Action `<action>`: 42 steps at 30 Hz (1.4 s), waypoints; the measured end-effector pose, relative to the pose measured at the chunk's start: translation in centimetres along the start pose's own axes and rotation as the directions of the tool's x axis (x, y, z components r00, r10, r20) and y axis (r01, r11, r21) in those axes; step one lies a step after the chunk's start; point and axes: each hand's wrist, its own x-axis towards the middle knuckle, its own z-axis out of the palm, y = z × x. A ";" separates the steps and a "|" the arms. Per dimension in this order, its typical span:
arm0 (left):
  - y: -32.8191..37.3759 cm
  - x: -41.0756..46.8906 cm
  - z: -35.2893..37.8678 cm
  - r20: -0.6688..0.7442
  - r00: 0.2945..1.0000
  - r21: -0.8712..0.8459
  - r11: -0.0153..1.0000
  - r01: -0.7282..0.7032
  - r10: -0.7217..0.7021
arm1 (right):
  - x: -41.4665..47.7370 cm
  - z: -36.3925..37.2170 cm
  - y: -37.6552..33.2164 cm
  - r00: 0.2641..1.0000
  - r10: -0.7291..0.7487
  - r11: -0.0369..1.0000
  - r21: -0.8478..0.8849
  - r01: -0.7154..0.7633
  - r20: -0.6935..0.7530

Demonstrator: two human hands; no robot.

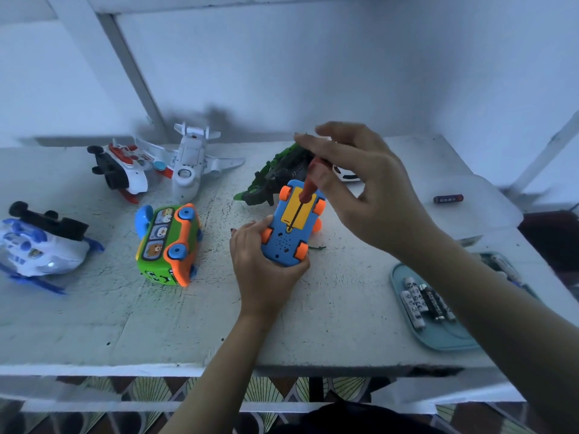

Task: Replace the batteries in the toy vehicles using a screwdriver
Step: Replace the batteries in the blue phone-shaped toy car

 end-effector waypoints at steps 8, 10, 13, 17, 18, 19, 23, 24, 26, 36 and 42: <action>0.2 -0.3 0.2 0.032 0.998 0.006 0.999 -0.047 0.047 | 0.0 0.4 -1.3 0.985 -0.022 1.000 -0.009 0.021 -0.172; 0.3 -0.3 0.0 0.041 0.999 -0.008 1.000 -0.024 0.025 | 0.0 0.4 -1.1 0.990 -0.026 1.000 -0.002 0.026 -0.138; 0.4 -0.2 0.0 0.032 0.999 -0.025 1.000 -0.005 0.006 | 0.2 0.1 -0.8 0.999 -0.005 1.000 0.000 0.005 -0.051; 0.5 -0.3 0.0 0.040 0.999 -0.039 0.999 -0.016 0.017 | 0.7 -0.6 -0.8 0.996 -0.005 0.999 0.055 0.000 0.091; 0.6 -0.3 0.1 0.046 0.999 -0.037 0.999 -0.026 0.028 | 0.9 -0.7 -0.8 0.995 -0.003 0.998 0.061 -0.003 0.102; 0.6 -0.4 0.1 0.051 0.998 -0.034 0.999 -0.034 0.035 | 0.9 -0.7 -0.9 0.995 0.002 0.998 0.058 -0.008 0.100; 0.6 -0.3 0.1 0.055 0.998 -0.038 0.999 -0.036 0.038 | 0.8 -0.4 -0.7 1.000 0.009 0.999 0.035 -0.009 0.010; 0.5 -0.3 0.1 0.055 0.998 -0.037 0.999 -0.037 0.039 | 0.7 -0.4 -0.8 1.000 0.023 0.999 0.049 -0.022 -0.021; 0.5 -0.4 0.1 0.055 0.998 -0.038 0.998 -0.042 0.044 | 0.5 -0.2 -0.8 0.996 0.029 0.998 0.060 -0.025 -0.079; 0.4 -0.2 0.0 0.047 0.999 -0.063 0.998 -0.005 0.008 | -0.3 -0.2 -0.3 0.991 0.041 0.999 0.000 -0.042 -0.126; 0.4 -0.2 0.0 0.050 0.999 -0.080 0.997 0.001 0.003 | -0.2 -0.3 0.0 0.998 0.046 0.999 0.029 -0.044 -0.052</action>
